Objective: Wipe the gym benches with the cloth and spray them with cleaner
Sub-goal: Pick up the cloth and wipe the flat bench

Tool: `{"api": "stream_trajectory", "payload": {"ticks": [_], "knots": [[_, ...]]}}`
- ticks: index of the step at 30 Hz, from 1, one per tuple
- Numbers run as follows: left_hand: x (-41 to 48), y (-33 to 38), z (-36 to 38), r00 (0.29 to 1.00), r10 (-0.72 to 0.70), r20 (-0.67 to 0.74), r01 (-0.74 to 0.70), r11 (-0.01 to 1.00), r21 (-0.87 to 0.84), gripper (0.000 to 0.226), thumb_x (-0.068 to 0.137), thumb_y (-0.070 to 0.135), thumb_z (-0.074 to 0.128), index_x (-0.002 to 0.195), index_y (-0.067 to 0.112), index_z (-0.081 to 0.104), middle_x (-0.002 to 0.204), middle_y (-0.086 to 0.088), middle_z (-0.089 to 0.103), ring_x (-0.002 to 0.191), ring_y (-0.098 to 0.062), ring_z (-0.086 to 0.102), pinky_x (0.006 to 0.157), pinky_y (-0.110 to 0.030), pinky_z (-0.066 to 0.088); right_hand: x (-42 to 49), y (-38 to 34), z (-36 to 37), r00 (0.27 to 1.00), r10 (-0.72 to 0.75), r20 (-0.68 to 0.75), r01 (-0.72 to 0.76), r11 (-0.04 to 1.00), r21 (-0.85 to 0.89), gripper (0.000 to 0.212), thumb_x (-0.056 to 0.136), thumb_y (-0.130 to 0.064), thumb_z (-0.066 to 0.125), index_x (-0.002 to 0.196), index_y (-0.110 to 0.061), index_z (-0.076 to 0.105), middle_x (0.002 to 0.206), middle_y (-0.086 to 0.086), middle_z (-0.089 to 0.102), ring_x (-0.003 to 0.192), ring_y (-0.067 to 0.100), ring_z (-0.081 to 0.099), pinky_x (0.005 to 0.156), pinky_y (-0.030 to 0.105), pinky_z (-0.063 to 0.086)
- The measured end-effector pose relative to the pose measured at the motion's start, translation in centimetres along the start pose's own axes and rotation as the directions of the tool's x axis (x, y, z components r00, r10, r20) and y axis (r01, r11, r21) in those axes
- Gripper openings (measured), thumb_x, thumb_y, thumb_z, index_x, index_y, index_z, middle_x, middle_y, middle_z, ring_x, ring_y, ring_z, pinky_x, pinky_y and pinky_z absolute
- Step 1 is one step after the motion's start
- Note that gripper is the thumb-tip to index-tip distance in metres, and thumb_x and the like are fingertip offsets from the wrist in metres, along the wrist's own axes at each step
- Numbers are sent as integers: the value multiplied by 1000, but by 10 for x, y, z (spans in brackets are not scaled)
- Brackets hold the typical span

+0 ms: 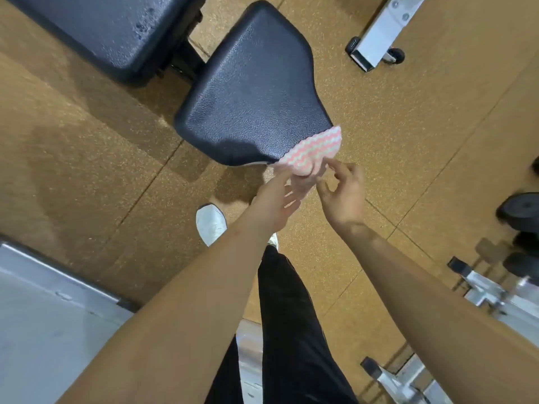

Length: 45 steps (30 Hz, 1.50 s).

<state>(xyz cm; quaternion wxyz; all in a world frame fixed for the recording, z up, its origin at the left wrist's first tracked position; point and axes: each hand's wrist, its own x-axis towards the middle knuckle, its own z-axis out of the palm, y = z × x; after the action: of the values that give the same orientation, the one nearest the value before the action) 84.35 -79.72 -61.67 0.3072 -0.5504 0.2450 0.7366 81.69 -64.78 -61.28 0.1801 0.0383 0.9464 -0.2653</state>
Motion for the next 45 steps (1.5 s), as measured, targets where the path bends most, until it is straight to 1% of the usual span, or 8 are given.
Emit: {"api": "stream_trajectory", "payload": {"ticks": [7,14,21,28,33,36,40,45], "knots": [[15,3,26,993,96,-67,-109,965,-239,37,93,12,71,127,-1,62,123,-20,71,107,-29,72,96,-41,58,30,22,6,879,-447,168,477,812,-335,64,86,-22,75,145,-17,50,151,11,41,135,34,37,107,42,38],[7,21,-8,935,176,-309,-290,880,-376,13,93,17,73,88,5,69,79,-2,73,73,-7,74,57,-21,57,30,0,40,649,-698,304,758,561,-333,73,81,-9,77,149,-13,49,156,15,42,146,40,28,119,57,27],[1,46,-66,866,232,-442,-425,806,-411,11,94,12,71,84,6,72,79,-5,74,61,-11,73,69,-26,63,30,-56,85,480,-789,383,876,401,-269,70,88,-8,70,152,-22,44,161,7,37,150,34,27,125,48,17],[-10,123,-143,849,341,-404,-473,832,-291,8,93,6,71,85,6,74,87,-11,76,75,-18,75,66,-25,62,45,-128,126,426,-777,464,894,281,-349,79,89,-10,71,157,-22,33,164,7,30,153,34,23,124,48,18],[-24,162,-191,837,384,-390,-486,850,-204,9,94,9,70,85,10,68,90,-8,73,82,-17,71,78,-27,60,61,-191,156,492,-695,525,861,301,-409,48,85,-22,73,131,-21,59,132,6,61,132,34,47,116,50,32],[-38,171,-222,826,439,-354,-474,881,-12,10,94,17,71,86,14,68,80,-2,68,76,-15,64,68,-23,55,67,-237,158,644,-603,470,764,540,-353,13,83,-18,70,96,-18,71,91,7,71,93,35,64,85,44,50],[-67,182,-262,832,533,-155,-485,834,261,16,88,20,78,102,13,76,76,4,64,73,-13,55,67,-26,46,58,-284,144,805,-398,440,518,832,-196,21,83,-30,58,95,-21,73,89,3,75,81,27,67,66,35,48],[-99,213,-274,756,653,29,-554,616,560,9,84,23,79,83,16,74,86,2,62,78,-13,57,73,-29,44,50,-307,116,854,-343,391,418,900,-124,13,82,-14,69,92,-20,75,88,-3,74,82,18,66,72,31,49]]}}
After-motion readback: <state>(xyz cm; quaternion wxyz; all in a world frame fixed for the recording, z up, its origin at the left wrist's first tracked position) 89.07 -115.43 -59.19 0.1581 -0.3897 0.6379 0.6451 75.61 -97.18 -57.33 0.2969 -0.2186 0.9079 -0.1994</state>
